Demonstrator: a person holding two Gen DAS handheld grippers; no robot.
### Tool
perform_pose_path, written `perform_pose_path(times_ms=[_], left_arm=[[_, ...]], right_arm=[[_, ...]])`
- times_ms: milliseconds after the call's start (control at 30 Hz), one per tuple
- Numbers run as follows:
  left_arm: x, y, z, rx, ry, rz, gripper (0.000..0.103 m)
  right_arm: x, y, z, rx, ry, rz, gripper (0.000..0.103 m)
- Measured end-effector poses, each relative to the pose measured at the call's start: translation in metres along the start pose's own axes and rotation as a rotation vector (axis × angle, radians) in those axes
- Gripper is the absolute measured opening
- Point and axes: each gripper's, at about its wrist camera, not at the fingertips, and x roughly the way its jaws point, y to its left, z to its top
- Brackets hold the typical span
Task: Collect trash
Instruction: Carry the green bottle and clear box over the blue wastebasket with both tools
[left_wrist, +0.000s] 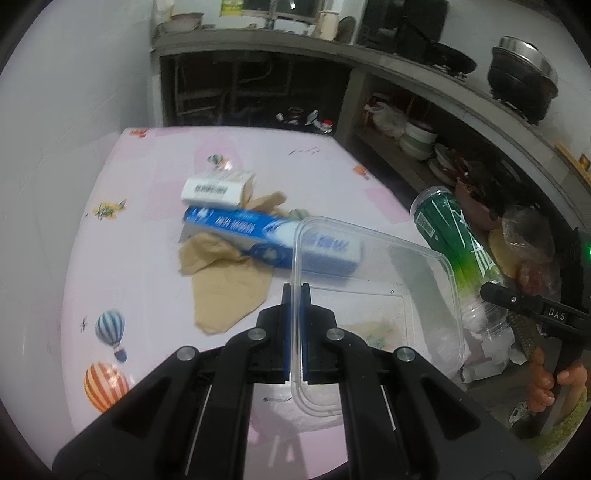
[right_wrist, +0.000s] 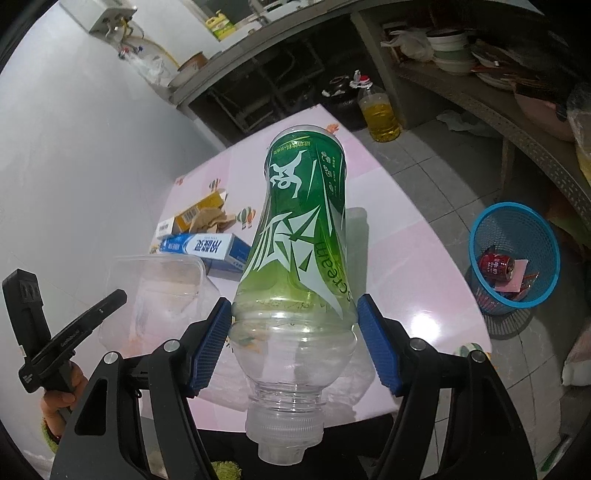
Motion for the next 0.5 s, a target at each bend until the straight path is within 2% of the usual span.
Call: perform_pose_path(times_ms=[200, 367, 500], left_arm=[[0.004, -0.035, 0.027, 0.087, -0.032, -0.072, 0.002], [0.024, -0.087, 0.052, 0.186, -0.024, -0.162, 0.002], [0.052, -0.139, 0.071, 0.263, 0.025, -0.247, 0.002]], right_arm=[[-0.034, -0.029, -0.009, 0.089, -0.083, -0.022, 0.068], [-0.076, -0.081, -0.025, 0.219, -0.175, -0.098, 0.068], [-0.101, -0.133, -0.043, 0.354, -0.218, -0.174, 0.068]])
